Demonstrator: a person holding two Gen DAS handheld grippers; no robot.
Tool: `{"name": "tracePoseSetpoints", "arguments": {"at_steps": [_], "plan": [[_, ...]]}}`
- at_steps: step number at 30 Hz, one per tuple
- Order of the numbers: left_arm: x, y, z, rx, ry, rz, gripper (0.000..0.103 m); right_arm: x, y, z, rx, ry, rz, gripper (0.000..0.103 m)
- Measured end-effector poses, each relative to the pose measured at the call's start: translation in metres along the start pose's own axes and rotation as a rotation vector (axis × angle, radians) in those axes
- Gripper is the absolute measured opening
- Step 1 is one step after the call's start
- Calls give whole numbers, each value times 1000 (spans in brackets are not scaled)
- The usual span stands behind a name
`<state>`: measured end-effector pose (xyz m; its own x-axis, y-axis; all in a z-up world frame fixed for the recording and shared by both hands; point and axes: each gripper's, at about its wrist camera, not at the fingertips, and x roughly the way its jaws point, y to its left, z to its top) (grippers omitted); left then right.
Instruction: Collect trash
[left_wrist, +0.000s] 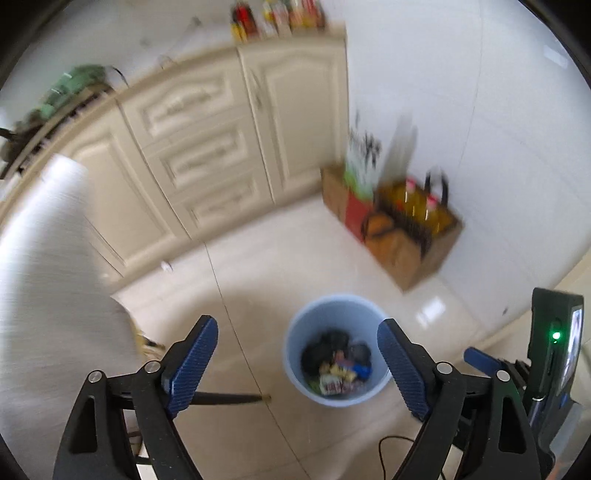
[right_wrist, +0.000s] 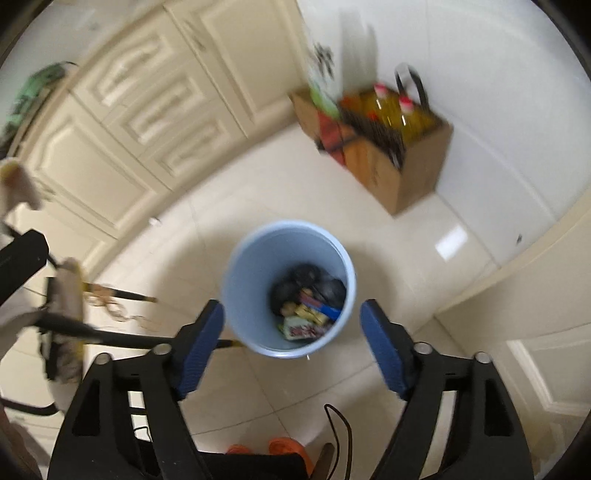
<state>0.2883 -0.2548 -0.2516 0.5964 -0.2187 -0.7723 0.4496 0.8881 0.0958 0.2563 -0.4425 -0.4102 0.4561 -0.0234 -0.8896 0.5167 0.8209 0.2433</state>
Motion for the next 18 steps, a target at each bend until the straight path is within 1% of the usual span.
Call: {"name": "tracePoseSetpoints", "arguments": {"at_steps": [1,3,6,7,8,9,11,12,13,16,18], "plan": [[-32,7,-1,-15,-55,1,89,-20,9,0,-10,-32,20,87],[-80,18,-3,-27,-128,-8,98,-55,23,-1,-21,-89,58,88],[-138,33,-15,-33,-214,-20,99,-107,45,-7,-51,-174,88,92],[-165,41,-22,-32,-260,-19,100,-128,52,-10,-67,-214,92,93],[-183,47,-27,-34,-291,-19,102,-146,59,-12,-78,-245,95,95],[-199,53,-33,-38,-320,-16,102,-157,62,-13,-87,-265,99,99],[-239,69,-47,-48,-404,8,102,-187,71,-17,-114,-318,97,101],[-251,76,-52,-56,-426,22,102,-204,76,-21,-128,-349,90,101],[-272,85,-59,-79,-458,48,102,-216,79,-22,-137,-369,89,101],[-320,105,-81,-128,-511,60,102,-262,92,-31,-164,-450,109,102],[-346,116,-97,-150,-545,94,102,-288,100,-37,-188,-497,126,103]]}}
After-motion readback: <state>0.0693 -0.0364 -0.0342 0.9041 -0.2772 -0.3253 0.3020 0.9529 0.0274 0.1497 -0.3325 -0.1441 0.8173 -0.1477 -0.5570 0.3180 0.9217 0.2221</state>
